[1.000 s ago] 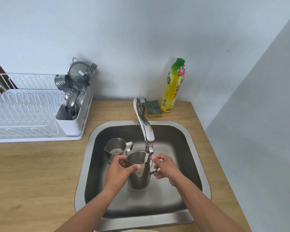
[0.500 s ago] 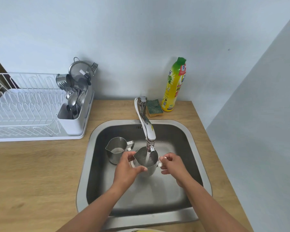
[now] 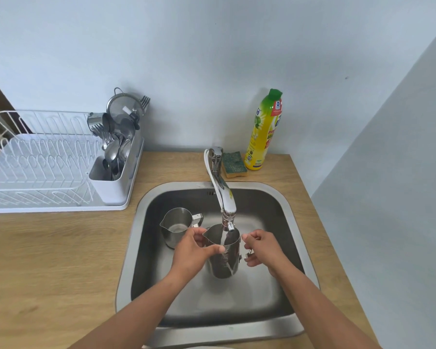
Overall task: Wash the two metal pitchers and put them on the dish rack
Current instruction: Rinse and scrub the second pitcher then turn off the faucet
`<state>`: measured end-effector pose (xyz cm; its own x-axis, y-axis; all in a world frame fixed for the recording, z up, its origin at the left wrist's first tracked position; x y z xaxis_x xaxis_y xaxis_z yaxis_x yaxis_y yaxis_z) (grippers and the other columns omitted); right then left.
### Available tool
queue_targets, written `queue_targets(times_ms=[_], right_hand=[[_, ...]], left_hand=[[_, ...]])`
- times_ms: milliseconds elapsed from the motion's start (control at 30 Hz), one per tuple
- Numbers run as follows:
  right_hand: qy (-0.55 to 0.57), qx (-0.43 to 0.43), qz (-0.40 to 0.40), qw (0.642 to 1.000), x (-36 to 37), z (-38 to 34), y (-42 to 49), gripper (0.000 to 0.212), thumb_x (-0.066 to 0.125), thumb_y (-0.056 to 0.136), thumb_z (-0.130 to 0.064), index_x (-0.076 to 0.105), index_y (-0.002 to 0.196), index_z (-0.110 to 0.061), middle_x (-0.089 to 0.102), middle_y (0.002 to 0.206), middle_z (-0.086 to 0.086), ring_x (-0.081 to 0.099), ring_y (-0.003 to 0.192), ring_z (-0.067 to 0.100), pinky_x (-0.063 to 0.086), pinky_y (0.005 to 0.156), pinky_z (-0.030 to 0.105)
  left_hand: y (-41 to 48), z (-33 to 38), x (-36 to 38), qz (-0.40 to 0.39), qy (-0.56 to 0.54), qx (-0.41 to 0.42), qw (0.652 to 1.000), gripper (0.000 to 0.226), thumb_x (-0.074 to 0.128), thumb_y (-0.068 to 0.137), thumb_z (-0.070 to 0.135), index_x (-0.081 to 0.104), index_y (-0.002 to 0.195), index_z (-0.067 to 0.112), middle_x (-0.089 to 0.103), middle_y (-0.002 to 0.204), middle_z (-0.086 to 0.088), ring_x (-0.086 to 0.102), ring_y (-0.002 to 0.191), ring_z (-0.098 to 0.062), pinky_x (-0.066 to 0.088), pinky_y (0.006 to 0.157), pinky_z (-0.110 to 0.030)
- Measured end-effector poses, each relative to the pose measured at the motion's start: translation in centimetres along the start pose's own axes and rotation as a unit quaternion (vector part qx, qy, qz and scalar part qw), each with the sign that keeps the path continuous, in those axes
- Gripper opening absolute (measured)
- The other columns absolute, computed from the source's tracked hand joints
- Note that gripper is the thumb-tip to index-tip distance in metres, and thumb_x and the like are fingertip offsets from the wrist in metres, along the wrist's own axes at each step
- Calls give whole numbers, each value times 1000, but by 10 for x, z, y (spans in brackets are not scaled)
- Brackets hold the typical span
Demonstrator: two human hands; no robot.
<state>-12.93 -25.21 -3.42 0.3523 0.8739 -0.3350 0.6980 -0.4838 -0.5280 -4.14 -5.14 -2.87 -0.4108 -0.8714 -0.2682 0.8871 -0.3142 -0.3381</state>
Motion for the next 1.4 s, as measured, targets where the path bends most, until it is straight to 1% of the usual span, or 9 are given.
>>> queue_targets(times_ms=[67,167,500,600,700,800,967,1267,1400], right_hand=[[-1,-2,13,1000,2,2,0,21,61,94,-27,60,93,-6,60,86,10,59,65,27,58,58,37],[-9,5,-8,1000,3,2,-2,21,61,94,-27,60,95,-5,61,85,9,60,63,27,57,53,33],[-40,10,-16,999,6,3,-9,21,60,94,-33,61,98,-13,67,91,13,68,58,25,55,46,30],[-74,11,-21,997,9,0,-11,14,56,97,-30,59,103,-18,71,89,13,68,58,23,53,46,29],[-116,15,-23,993,10,-5,-13,18,52,97,-32,57,106,-17,75,83,14,68,55,22,49,41,26],[-161,16,-27,986,10,-11,-15,22,49,97,-36,56,102,-15,76,76,13,68,52,22,46,40,24],[-235,12,-34,971,13,-17,-15,27,44,97,-39,57,96,-16,77,69,8,73,56,24,48,43,24],[-264,38,-35,963,12,-15,-4,31,48,90,-39,62,96,-12,75,68,7,68,46,21,53,49,28],[-264,56,-38,962,13,-12,3,34,51,90,-39,63,94,-7,69,65,8,61,39,21,51,46,27]], left_hand=[[2,-3,0,0,-5,-4,1000,61,95,55,18,55,99,29,68,99,4,65,96,-13,53,88,-28],[4,-11,0,-4,-9,-18,1000,63,96,53,18,59,103,25,70,101,1,68,96,-14,54,92,-33],[9,-17,-4,-20,-30,-55,998,63,96,53,26,64,107,20,75,96,3,70,92,-11,52,79,-22],[8,-18,-6,-21,-63,-75,995,53,94,60,22,65,104,15,76,92,1,71,84,-10,51,70,-21],[5,-20,-2,-39,-115,-111,986,45,88,70,17,65,107,7,74,97,-9,69,78,-16,60,65,-32],[4,-22,1,-60,-119,-132,982,46,86,73,27,67,108,3,75,93,-10,67,74,-19,60,67,-37],[5,-20,3,-91,-105,-149,979,36,80,78,38,70,98,9,73,80,-4,66,64,-17,58,56,-28],[5,-26,5,-102,-81,-171,977,45,71,83,51,67,100,9,71,85,-10,68,70,-23,57,53,-27],[8,-27,4,-99,-82,-176,976,45,69,83,53,67,97,10,70,78,-8,66,63,-21,56,52,-28]])
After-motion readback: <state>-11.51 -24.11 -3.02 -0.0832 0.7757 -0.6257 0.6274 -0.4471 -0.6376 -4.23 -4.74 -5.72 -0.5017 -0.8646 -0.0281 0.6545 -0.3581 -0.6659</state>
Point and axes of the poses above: each hand's wrist, its own y-axis towards the middle knuckle, its own x-axis out of the palm, z = x × y, the point moved 9 cm from there along y, towards the middle knuckle
